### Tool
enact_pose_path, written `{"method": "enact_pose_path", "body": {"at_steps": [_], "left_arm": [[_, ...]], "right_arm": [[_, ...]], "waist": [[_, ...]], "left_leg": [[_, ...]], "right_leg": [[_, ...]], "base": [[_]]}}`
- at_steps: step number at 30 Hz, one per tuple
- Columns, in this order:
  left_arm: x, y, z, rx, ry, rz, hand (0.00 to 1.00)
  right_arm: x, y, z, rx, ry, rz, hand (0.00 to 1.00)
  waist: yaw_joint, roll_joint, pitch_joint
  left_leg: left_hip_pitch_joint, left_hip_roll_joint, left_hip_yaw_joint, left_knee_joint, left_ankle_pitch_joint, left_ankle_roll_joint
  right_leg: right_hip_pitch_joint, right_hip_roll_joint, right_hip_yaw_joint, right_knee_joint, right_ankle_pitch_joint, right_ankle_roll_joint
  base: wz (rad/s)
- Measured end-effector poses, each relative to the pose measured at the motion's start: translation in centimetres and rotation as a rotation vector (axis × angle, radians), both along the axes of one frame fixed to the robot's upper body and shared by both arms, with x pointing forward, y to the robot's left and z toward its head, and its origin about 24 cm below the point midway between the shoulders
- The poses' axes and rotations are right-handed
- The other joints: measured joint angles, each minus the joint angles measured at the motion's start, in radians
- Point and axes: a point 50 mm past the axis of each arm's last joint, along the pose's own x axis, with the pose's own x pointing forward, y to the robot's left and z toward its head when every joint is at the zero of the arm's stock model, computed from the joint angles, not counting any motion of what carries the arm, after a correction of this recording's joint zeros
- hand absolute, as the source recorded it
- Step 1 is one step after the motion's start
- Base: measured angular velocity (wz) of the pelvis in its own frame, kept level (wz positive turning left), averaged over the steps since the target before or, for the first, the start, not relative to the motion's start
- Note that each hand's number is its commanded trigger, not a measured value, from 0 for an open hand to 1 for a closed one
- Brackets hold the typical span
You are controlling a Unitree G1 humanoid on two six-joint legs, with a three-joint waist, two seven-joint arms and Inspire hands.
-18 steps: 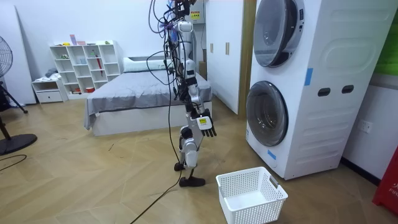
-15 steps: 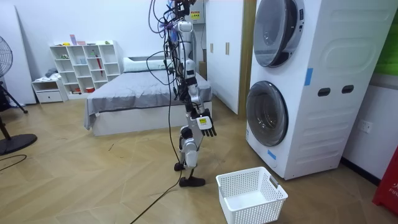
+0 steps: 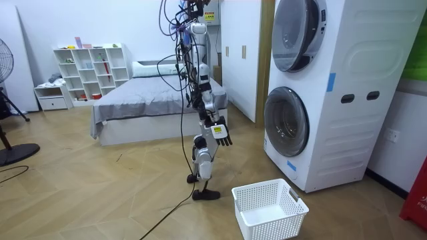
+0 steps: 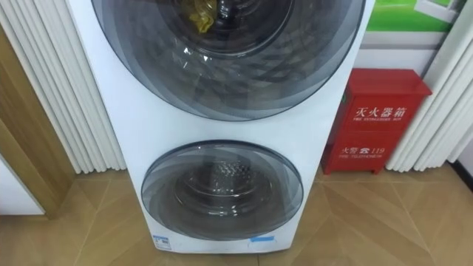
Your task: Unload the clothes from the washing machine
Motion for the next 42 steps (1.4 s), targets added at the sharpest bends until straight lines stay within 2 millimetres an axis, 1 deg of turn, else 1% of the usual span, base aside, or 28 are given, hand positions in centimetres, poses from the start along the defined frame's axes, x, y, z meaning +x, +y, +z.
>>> {"method": "enact_pose_path", "body": {"at_steps": [3,5,6,7,8,10,11,12,13,14,15,16,17,18,19,20,21,25,29,31,32,34,35,37,38,39,40,42], "left_arm": [[0.0,0.0,0.0,-0.003,-0.006,0.0,0.0],[-0.1,0.1,0.0,-0.01,-0.009,0.013,0.0],[-0.1,0.2,0.0,-0.009,-0.01,0.015,0.0],[0.1,0.3,0.0,-0.01,-0.014,0.014,0.0],[0.0,0.3,0.0,-0.01,-0.011,0.016,0.0],[0.1,0.4,0.1,-0.006,-0.018,0.018,0.0],[0.1,0.5,0.1,-0.005,-0.017,0.018,0.0],[0.0,0.6,0.1,-0.002,-0.014,0.019,0.0],[0.0,0.8,0.2,0.002,-0.013,0.018,0.0],[0.0,0.9,0.2,0.006,-0.013,0.018,0.0],[0.0,1.3,0.3,0.014,-0.011,0.017,0.0],[-0.1,1.6,0.4,0.021,-0.009,0.017,0.0],[-0.1,1.7,0.4,0.023,-0.01,0.021,0.0],[-0.1,1.8,0.4,0.027,-0.01,0.019,0.0],[-0.1,1.9,0.4,0.033,-0.002,0.006,0.0],[-0.2,2.0,0.4,0.035,0.002,0.005,0.0],[-0.2,2.1,0.5,0.04,0.011,-0.001,0.0],[-0.4,2.2,0.4,0.043,0.039,0.003,0.0],[-0.9,2.5,0.5,0.054,0.072,-0.011,0.0],[-1.1,2.6,0.4,0.063,0.1,-0.046,0.0],[-1.1,2.6,0.4,0.062,0.104,-0.053,0.0],[-1.0,2.5,0.4,0.051,0.108,-0.057,0.0],[-1.0,2.5,0.4,0.052,0.11,-0.058,0.0],[-0.9,2.6,0.5,0.067,0.127,-0.096,0.0],[-0.9,2.7,0.5,0.072,0.131,-0.108,0.0],[-0.8,2.7,0.5,0.079,0.134,-0.125,0.0],[-0.7,2.7,0.5,0.084,0.135,-0.135,0.0],[-0.6,2.8,0.6,0.09,0.143,-0.145,0.0]], "right_arm": [[0.5,-0.3,0.1,-0.024,-0.006,-0.001,0.0],[1.7,-0.7,0.3,-0.048,-0.046,-0.011,0.0],[2.9,-1.0,0.7,-0.073,-0.09,-0.002,0.0],[4.7,-1.3,1.1,-0.092,-0.144,-0.012,0.0],[5.7,-1.5,1.4,-0.103,-0.17,-0.01,0.0],[10.0,-2.3,3.1,-0.155,-0.302,-0.01,0.0],[11.0,-2.6,3.7,-0.17,-0.34,-0.013,0.0],[13.0,-3.1,5.0,-0.192,-0.418,-0.023,0.0],[14.5,-3.7,6.3,-0.213,-0.493,-0.037,0.0],[15.3,-3.9,7.0,-0.227,-0.532,-0.04,0.0],[16.9,-4.1,8.4,-0.25,-0.603,-0.036,0.0],[18.1,-4.4,9.3,-0.273,-0.653,-0.037,0.0],[18.5,-4.5,9.7,-0.285,-0.668,-0.043,0.0],[19.2,-4.6,10.4,-0.31,-0.696,-0.05,0.0],[19.8,-4.6,11.2,-0.337,-0.731,-0.041,0.0],[20.1,-4.5,11.6,-0.343,-0.748,-0.042,0.0],[20.7,-4.4,12.4,-0.36,-0.782,-0.038,0.0],[22.8,-3.8,15.6,-0.4,-0.914,-0.041,0.0],[24.6,-3.5,17.8,-0.41,-0.995,-0.058,0.0],[26.0,-3.4,19.9,-0.415,-1.063,-0.066,0.0],[26.3,-3.5,20.4,-0.418,-1.078,-0.066,0.0],[27.2,-3.7,22.5,-0.429,-1.145,-0.075,0.0],[27.4,-3.7,23.1,-0.434,-1.165,-0.074,0.0],[28.1,-3.6,25.5,-0.46,-1.249,-0.075,0.0],[28.3,-3.6,26.0,-0.465,-1.263,-0.077,0.0],[28.5,-3.7,26.6,-0.48,-1.276,-0.078,0.0],[28.5,-4.0,26.8,-0.504,-1.279,-0.072,0.0],[28.5,-4.2,26.9,-0.525,-1.276,-0.064,0.0]], "waist": [[0.001,-0.003,0.0004],[0.001,-0.006,0.0014],[0.003,-0.007,0.0018],[0.003,-0.007,0.0028],[0.004,-0.01,0.0036],[0.005,-0.02,0.0102],[0.006,-0.021,0.0105],[0.005,-0.023,0.0111],[0.016,-0.025,0.01],[0.024,-0.023,0.0082],[0.026,-0.028,0.0115],[0.026,-0.035,0.012],[0.028,-0.04,0.0098],[0.03,-0.048,0.0052],[0.033,-0.053,0.0043],[0.036,-0.055,0.0033],[0.045,-0.058,0.0016],[0.053,-0.058,0.0015],[0.057,-0.058,0.0019],[0.057,-0.057,0.0021],[0.057,-0.057,0.0022],[0.061,-0.058,0.0015],[0.061,-0.058,0.0012],[0.063,-0.062,-0.0028],[0.062,-0.064,-0.0035],[0.062,-0.068,-0.0065],[0.067,-0.073,-0.0099],[0.076,-0.08,-0.0139]], "left_leg": [[0.0,0.0,0.0,0.0,0.0,0.0],[0.001,0.0,0.0,-0.003,0.0,0.0],[0.002,-0.001,0.001,-0.002,0.0,0.0],[0.002,-0.001,0.001,-0.001,0.0,0.0],[0.003,-0.002,0.001,-0.001,0.0,0.0],[0.003,-0.002,0.001,0.001,0.0,0.0],[0.002,-0.002,0.001,0.002,0.0,0.0],[0.001,-0.001,0.001,0.002,0.0,0.0],[0.001,-0.001,0.001,0.001,0.0,0.0],[0.002,-0.001,0.001,0.002,0.0,0.0],[0.002,0.0,0.001,0.005,0.001,-0.001],[0.0,0.001,0.0,0.006,0.001,-0.001],[0.0,0.001,-0.001,0.007,0.001,-0.001],[-0.002,0.001,-0.001,0.007,0.001,-0.001],[-0.003,0.0,-0.001,0.007,0.001,-0.001],[-0.003,0.0,-0.001,0.007,0.001,-0.001],[-0.002,0.0,0.0,0.007,0.001,-0.001],[-0.002,-0.001,0.0,0.009,0.001,-0.001],[-0.003,0.0,-0.001,0.009,0.001,-0.001],[-0.005,0.001,-0.002,0.008,0.001,-0.001],[-0.004,0.001,-0.002,0.008,0.001,-0.001],[-0.006,0.001,-0.004,0.006,0.001,-0.001],[-0.008,0.001,-0.004,0.006,0.001,-0.001],[-0.02,0.001,-0.004,0.012,0.001,-0.001],[-0.02,0.001,-0.004,0.012,0.001,-0.001],[-0.02,0.001,-0.005,0.014,0.001,-0.001],[-0.019,0.001,-0.008,0.014,0.001,-0.001],[-0.018,0.0,-0.011,0.015,0.001,-0.001]], "right_leg": [[0.002,0.0,0.001,0.0,0.0,0.0],[0.003,0.0,0.003,0.001,0.0,0.0],[0.003,0.0,0.006,0.001,0.0,0.0],[0.003,0.0,0.007,0.002,0.0,0.0],[0.003,0.0,0.007,0.002,0.0,0.0],[0.004,0.0,0.009,0.002,0.0,0.0],[0.003,0.0,0.009,0.002,0.0,0.0],[0.003,0.001,0.01,0.001,0.0,0.0],[0.002,0.002,0.012,0.001,0.0,0.0],[0.002,0.002,0.012,0.001,0.0,0.0],[0.002,0.002,0.009,0.0,0.0,0.0],[0.002,0.003,0.007,0.0,0.0,0.0],[0.003,0.003,0.006,0.0,0.0,0.0],[0.002,0.002,0.002,0.0,0.0,0.0],[0.002,0.002,0.001,0.0,0.0,0.0],[0.002,0.002,0.001,0.0,0.0,0.0],[0.002,0.001,0.001,0.0,0.0,0.0],[0.002,-0.001,0.001,0.001,0.0,0.0],[0.002,-0.001,0.0,0.001,-0.001,0.001],[0.001,0.001,0.0,0.001,-0.001,0.001],[0.001,0.001,0.0,0.001,-0.001,0.001],[-0.001,0.001,-0.003,0.002,-0.001,0.001],[-0.002,0.001,-0.003,0.002,-0.001,0.001],[-0.012,0.0,-0.003,0.003,-0.001,0.001],[-0.012,0.0,-0.003,0.002,-0.001,0.001],[-0.01,0.0,-0.003,0.002,-0.001,0.001],[-0.008,0.0,-0.003,0.002,-0.001,0.001],[-0.005,0.0,-0.003,0.002,-0.001,0.001]], "base": [[0.0],[-0.02],[-0.06],[-0.06],[0.0],[0.0],[0.0],[0.0],[0.0],[0.0],[0.0],[0.06],[0.1],[0.09],[0.06],[0.0],[-0.04],[-0.01],[0.0],[0.0],[0.0],[0.0],[0.0],[0.0],[0.0],[0.05],[0.07],[0.07]]}}
